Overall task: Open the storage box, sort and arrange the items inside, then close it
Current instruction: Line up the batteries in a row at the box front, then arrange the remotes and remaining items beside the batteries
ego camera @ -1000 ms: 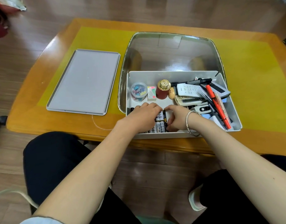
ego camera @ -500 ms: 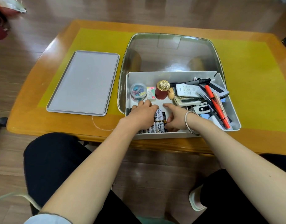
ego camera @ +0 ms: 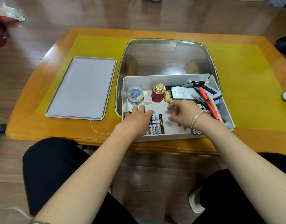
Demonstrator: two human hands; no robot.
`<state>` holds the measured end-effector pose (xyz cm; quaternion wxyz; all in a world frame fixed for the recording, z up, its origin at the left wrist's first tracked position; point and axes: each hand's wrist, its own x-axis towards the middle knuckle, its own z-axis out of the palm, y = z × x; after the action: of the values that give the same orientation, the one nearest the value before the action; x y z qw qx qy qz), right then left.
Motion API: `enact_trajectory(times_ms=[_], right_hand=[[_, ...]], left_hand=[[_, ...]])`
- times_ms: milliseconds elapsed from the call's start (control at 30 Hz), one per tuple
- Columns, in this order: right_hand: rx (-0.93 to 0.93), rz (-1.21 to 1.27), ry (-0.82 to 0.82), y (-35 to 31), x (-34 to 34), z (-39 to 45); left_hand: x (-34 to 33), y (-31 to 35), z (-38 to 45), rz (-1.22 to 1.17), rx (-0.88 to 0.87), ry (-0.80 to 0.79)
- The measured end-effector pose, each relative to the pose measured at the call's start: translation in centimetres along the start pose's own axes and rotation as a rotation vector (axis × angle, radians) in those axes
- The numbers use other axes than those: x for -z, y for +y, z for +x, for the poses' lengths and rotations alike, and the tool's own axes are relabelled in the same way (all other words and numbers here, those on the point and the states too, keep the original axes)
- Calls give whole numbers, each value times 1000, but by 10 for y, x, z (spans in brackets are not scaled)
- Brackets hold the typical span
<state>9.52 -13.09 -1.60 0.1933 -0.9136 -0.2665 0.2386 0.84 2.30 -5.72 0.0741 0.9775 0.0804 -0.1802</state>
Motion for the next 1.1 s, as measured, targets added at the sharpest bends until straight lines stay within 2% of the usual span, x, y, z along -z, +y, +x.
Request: enact_trajectory(times_ms=[133, 200, 300, 433, 500, 700, 900, 1100], right_hand=[[-29, -42, 333, 22, 30, -17], [-76, -32, 429, 36, 42, -23], [-143, -22, 518, 53, 54, -32], [-216, -36, 521, 63, 56, -37], [-252, -63, 486, 66, 55, -39], [-304, -211, 463, 68, 48, -38], [-313, -233, 497, 71, 47, -36], [-289, -203, 535, 73, 45, -34]], left_hand=[[1, 0, 0, -4, -19, -35], [4, 2, 0, 7, -21, -15], [11, 11, 3, 5, -55, 115], [32, 34, 22, -115, -157, 413], [43, 48, 36, -151, -210, 487], [53, 82, 72, -82, -352, 458], [52, 87, 87, -31, -378, 495], [53, 77, 81, -110, -403, 535]])
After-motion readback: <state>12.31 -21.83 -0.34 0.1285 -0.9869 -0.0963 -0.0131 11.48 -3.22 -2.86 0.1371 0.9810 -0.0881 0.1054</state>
